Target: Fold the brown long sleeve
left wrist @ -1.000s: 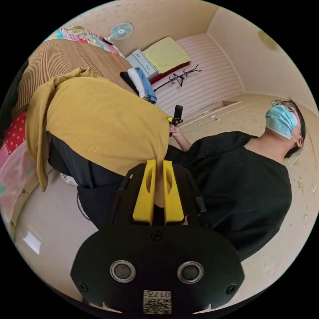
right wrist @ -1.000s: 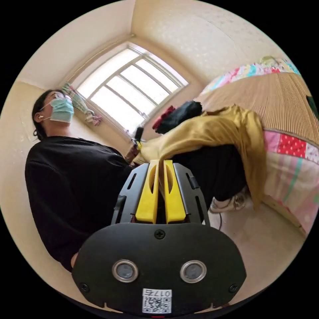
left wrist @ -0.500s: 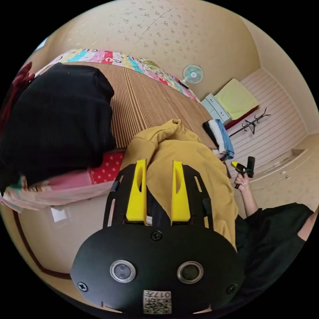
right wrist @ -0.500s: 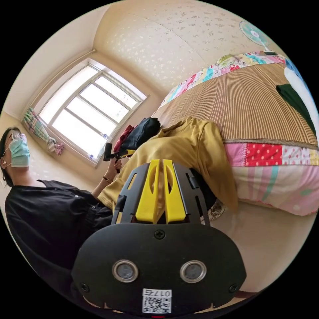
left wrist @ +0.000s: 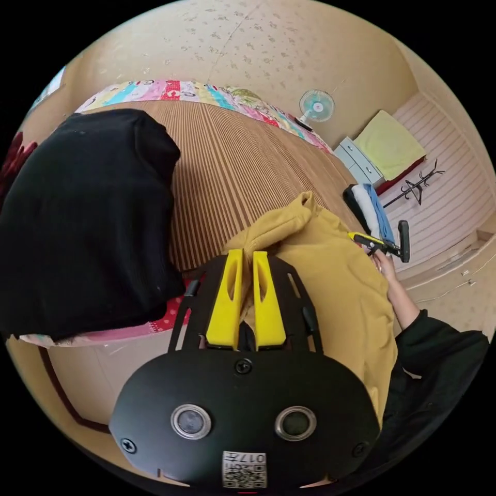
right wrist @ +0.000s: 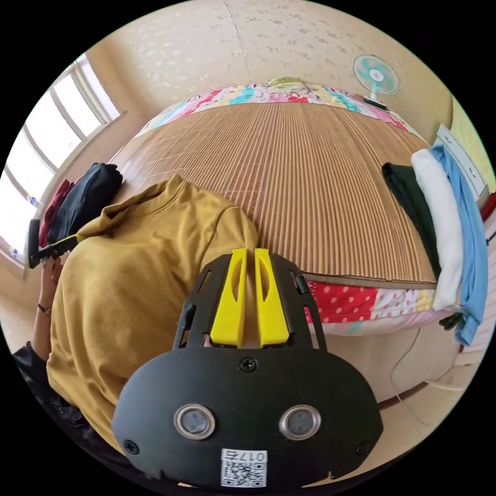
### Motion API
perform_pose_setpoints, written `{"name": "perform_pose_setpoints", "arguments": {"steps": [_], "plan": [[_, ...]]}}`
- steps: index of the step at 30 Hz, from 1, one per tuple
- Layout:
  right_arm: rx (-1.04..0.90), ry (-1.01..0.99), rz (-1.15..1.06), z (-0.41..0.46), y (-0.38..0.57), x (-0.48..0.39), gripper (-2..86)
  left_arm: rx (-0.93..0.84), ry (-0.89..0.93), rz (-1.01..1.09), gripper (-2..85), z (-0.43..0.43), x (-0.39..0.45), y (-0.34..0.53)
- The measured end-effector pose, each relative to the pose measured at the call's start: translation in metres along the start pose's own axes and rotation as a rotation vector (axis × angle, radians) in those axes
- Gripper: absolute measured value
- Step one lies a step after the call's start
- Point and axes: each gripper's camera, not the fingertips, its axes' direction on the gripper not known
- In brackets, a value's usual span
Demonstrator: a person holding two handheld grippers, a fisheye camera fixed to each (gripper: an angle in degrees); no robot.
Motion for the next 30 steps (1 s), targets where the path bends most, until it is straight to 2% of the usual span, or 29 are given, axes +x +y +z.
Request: {"name": "perform_pose_setpoints", "arguments": {"steps": [5, 9, 11, 13, 15, 17, 19, 23, 26, 30], "plan": [[0.158, -0.021, 0.177, -0.034, -0.024, 0.002, 3.1, 0.048, 0.000, -0.050, 3.9, -0.036, -0.023, -0.083], [0.281, 0.011, 0.280, -0.051, -0.062, -0.004, 3.4, 0.118, 0.082, -0.081, 4.0, -0.039, -0.033, -0.135], [0.298, 0.045, 0.277, -0.049, -0.082, -0.010, 4.0, 0.049, 0.102, -0.131, 4.7, -0.015, -0.046, -0.164], [0.223, 0.028, 0.258, -0.033, -0.101, -0.009, 5.0, 0.008, 0.150, -0.204, 6.1, 0.000, -0.060, -0.166], [0.100, -0.067, 0.245, -0.017, -0.107, 0.001, 7.0, 0.066, 0.195, -0.247, 8.4, -0.004, -0.069, -0.147], [0.135, -0.084, 0.236, -0.025, -0.086, 0.004, 7.5, 0.177, 0.209, -0.261, 10.4, -0.025, -0.071, -0.103], [0.152, -0.115, 0.207, -0.034, -0.059, 0.004, 7.5, 0.206, 0.242, -0.244, 10.6, -0.036, -0.069, -0.069], [0.083, -0.194, 0.080, -0.040, 0.014, 0.002, 7.4, 0.104, 0.428, -0.182, 10.8, -0.040, -0.063, 0.005], [0.036, -0.233, 0.069, -0.042, 0.071, 0.009, 7.5, 0.056, 0.513, -0.170, 11.1, -0.044, -0.057, 0.059], [0.019, -0.405, 0.104, -0.052, 0.138, 0.027, 8.1, 0.020, 0.566, -0.158, 12.0, -0.056, -0.051, 0.111]]}}
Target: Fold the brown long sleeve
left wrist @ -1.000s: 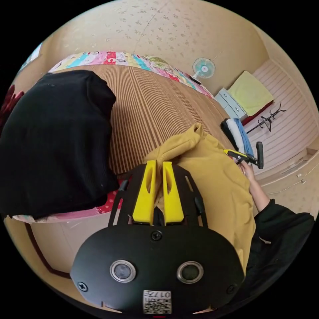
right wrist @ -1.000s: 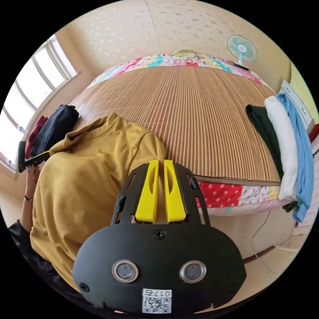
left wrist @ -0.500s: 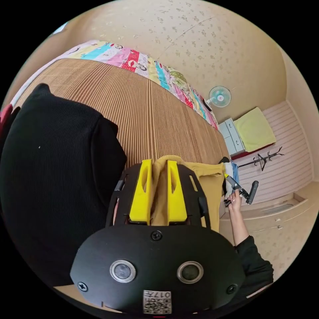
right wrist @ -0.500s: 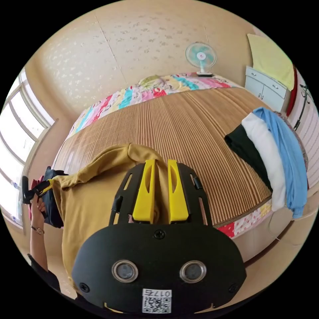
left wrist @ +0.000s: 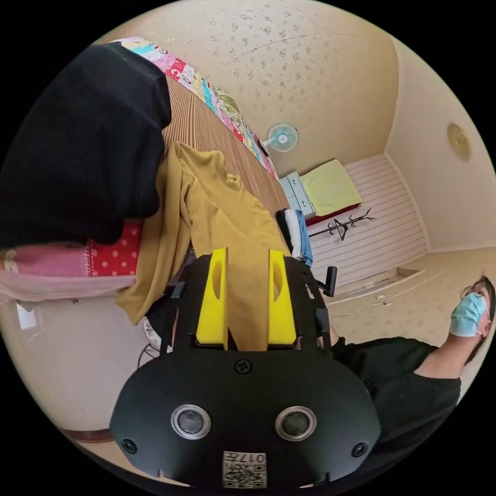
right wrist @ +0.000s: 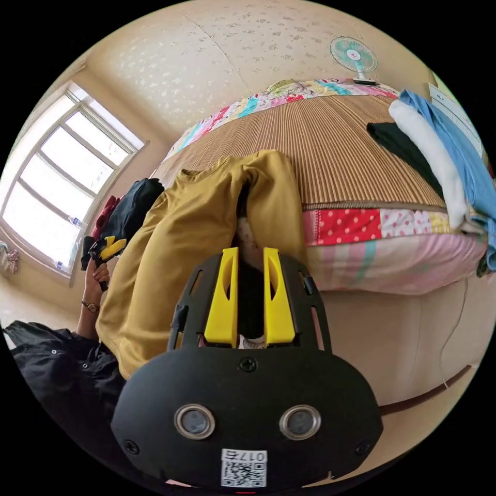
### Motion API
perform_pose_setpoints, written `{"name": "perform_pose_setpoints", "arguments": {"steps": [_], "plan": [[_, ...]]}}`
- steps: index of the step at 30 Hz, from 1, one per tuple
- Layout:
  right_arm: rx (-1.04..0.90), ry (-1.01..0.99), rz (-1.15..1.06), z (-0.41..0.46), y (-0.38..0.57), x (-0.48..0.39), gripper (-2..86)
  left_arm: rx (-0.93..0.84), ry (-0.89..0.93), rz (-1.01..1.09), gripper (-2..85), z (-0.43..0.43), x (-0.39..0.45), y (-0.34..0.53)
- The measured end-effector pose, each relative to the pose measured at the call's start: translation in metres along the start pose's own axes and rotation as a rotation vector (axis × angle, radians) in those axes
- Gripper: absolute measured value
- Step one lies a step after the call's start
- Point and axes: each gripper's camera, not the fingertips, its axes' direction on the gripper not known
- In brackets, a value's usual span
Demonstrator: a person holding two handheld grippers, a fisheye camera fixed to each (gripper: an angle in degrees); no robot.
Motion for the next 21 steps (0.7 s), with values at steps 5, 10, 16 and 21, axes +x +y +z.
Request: {"name": "perform_pose_setpoints", "arguments": {"steps": [5, 10, 16, 21], "plan": [[0.017, -0.294, 0.058, -0.015, 0.041, 0.028, 11.0, -0.007, -0.026, -0.044, 13.6, -0.017, 0.003, 0.063], [-0.035, -0.309, 0.079, -0.021, 0.047, 0.046, 12.1, 0.010, -0.036, -0.061, 13.7, -0.037, 0.005, 0.097], [-0.026, -0.321, 0.103, -0.023, 0.037, 0.062, 12.3, 0.078, -0.070, -0.038, 16.1, -0.064, 0.009, 0.103], [-0.021, -0.374, 0.104, -0.013, 0.030, 0.067, 12.2, 0.099, -0.098, -0.008, 15.9, -0.067, 0.017, 0.082]]}}
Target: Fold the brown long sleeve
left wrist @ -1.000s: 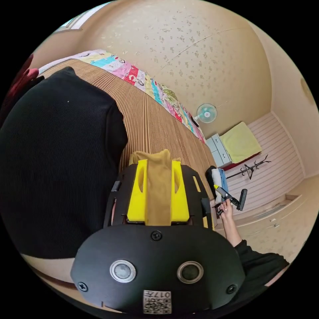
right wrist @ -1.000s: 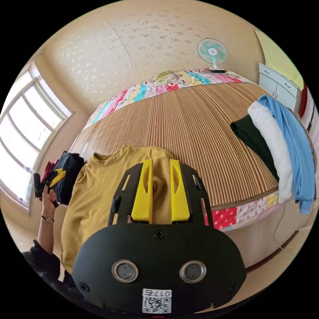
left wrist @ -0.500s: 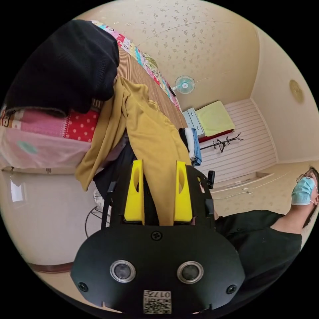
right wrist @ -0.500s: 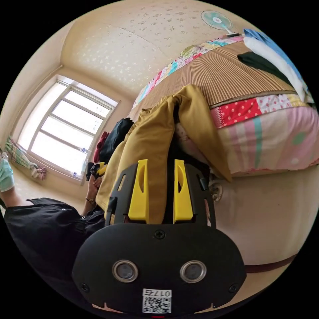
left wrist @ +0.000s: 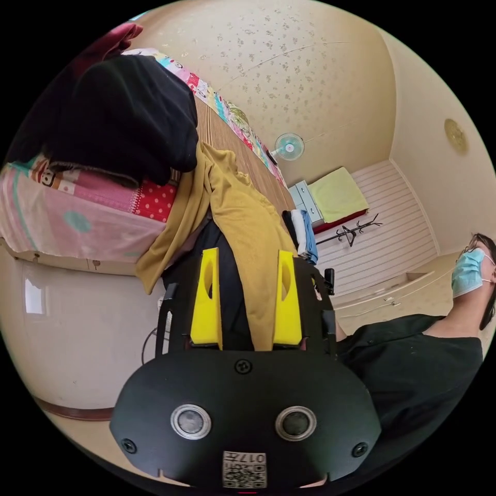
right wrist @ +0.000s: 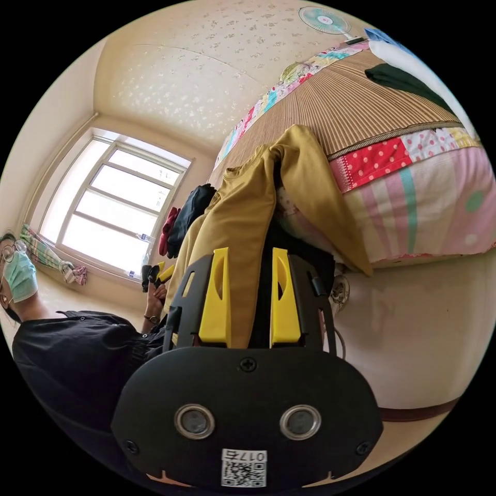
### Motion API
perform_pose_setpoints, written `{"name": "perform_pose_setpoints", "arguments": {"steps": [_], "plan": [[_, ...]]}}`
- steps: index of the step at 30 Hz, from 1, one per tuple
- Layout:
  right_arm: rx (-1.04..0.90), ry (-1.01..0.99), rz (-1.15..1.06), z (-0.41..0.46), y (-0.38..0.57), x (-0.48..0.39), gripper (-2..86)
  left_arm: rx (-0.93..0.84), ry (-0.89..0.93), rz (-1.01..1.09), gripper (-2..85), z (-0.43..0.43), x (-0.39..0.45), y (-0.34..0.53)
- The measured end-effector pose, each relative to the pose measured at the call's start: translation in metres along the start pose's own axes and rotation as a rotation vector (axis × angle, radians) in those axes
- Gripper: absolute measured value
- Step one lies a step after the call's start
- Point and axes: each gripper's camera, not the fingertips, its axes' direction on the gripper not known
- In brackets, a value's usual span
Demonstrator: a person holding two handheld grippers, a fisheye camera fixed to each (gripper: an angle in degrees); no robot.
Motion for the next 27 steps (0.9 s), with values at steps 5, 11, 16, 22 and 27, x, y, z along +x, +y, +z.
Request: {"name": "perform_pose_setpoints", "arguments": {"steps": [5, 11, 16, 22, 27], "plan": [[-0.035, -0.021, 0.008, 0.005, -0.006, 0.013, 12.2, 0.002, -0.034, 0.002, 15.9, 0.005, 0.006, -0.012], [-0.045, -0.043, 0.011, 0.003, -0.015, 0.035, 12.1, -0.022, -0.026, -0.030, 15.9, 0.019, 0.013, -0.009], [-0.089, -0.087, -0.001, 0.010, -0.029, 0.049, 11.9, -0.030, -0.028, -0.065, 15.9, 0.024, 0.022, -0.001], [-0.125, -0.119, -0.019, 0.014, -0.038, 0.061, 11.8, -0.026, -0.057, -0.088, 15.9, 0.017, 0.035, 0.003], [-0.122, -0.120, -0.019, 0.006, -0.031, 0.065, 11.9, -0.065, -0.018, -0.111, 15.9, 0.021, 0.030, -0.001]]}}
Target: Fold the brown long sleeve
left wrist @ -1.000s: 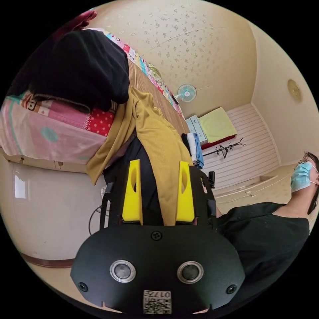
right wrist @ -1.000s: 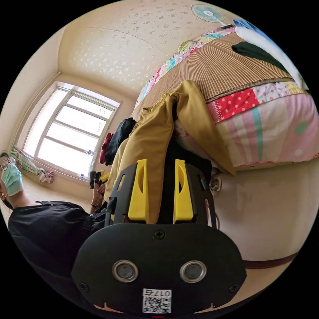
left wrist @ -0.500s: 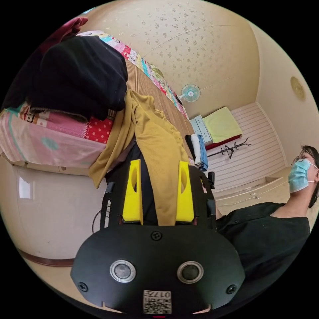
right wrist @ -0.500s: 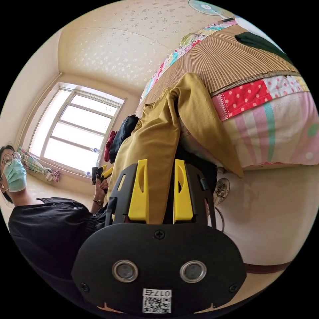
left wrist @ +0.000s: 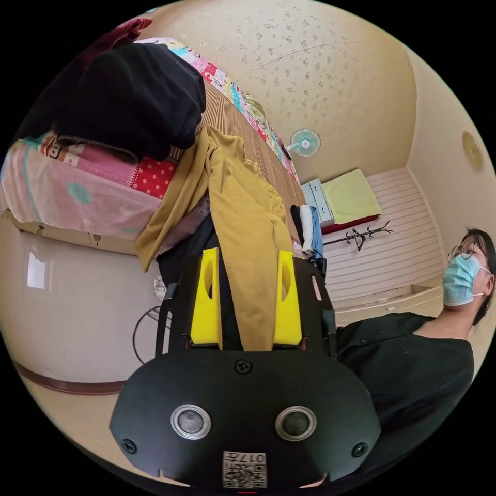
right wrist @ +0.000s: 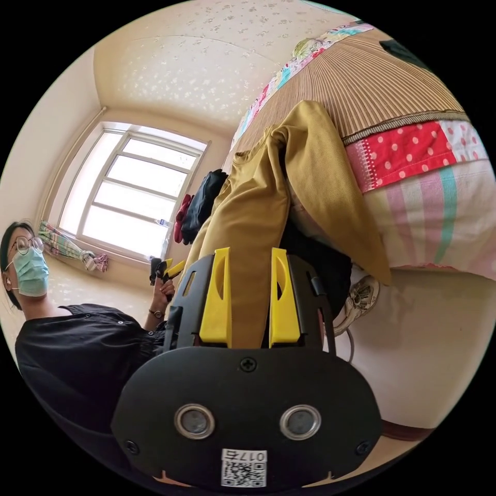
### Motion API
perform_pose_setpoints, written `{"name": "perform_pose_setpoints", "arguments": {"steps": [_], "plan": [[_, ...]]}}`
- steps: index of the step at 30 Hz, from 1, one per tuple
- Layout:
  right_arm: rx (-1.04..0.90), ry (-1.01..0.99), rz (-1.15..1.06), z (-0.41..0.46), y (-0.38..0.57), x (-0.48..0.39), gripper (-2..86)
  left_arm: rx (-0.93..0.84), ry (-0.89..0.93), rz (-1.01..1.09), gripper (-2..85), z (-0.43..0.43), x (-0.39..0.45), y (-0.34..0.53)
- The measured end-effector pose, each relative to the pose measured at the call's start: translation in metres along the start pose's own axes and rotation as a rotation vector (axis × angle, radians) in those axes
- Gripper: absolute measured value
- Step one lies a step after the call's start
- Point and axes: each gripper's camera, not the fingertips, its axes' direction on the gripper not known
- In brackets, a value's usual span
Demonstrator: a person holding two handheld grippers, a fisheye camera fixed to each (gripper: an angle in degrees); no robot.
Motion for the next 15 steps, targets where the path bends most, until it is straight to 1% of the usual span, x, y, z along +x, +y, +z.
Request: {"name": "perform_pose_setpoints", "arguments": {"steps": [2, 7, 10, 12, 15], "plan": [[-0.007, 0.013, 0.013, -0.003, 0.006, 0.004, 12.0, -0.033, 0.008, -0.005, 16.0, 0.002, -0.003, -0.002], [-0.004, -0.049, 0.070, -0.013, 0.035, 0.017, 12.3, -0.096, 0.060, -0.030, 16.1, -0.002, -0.018, -0.007], [-0.054, -0.028, 0.095, -0.013, 0.062, 0.023, 12.5, -0.152, 0.083, -0.018, 16.1, -0.004, -0.019, -0.015], [-0.132, -0.076, 0.098, -0.006, 0.083, 0.029, 12.6, -0.183, 0.109, -0.011, 16.1, -0.002, -0.018, -0.018], [-0.139, -0.135, 0.104, -0.008, 0.105, 0.027, 12.7, -0.195, 0.152, 0.003, 16.1, -0.006, -0.013, -0.016]]}}
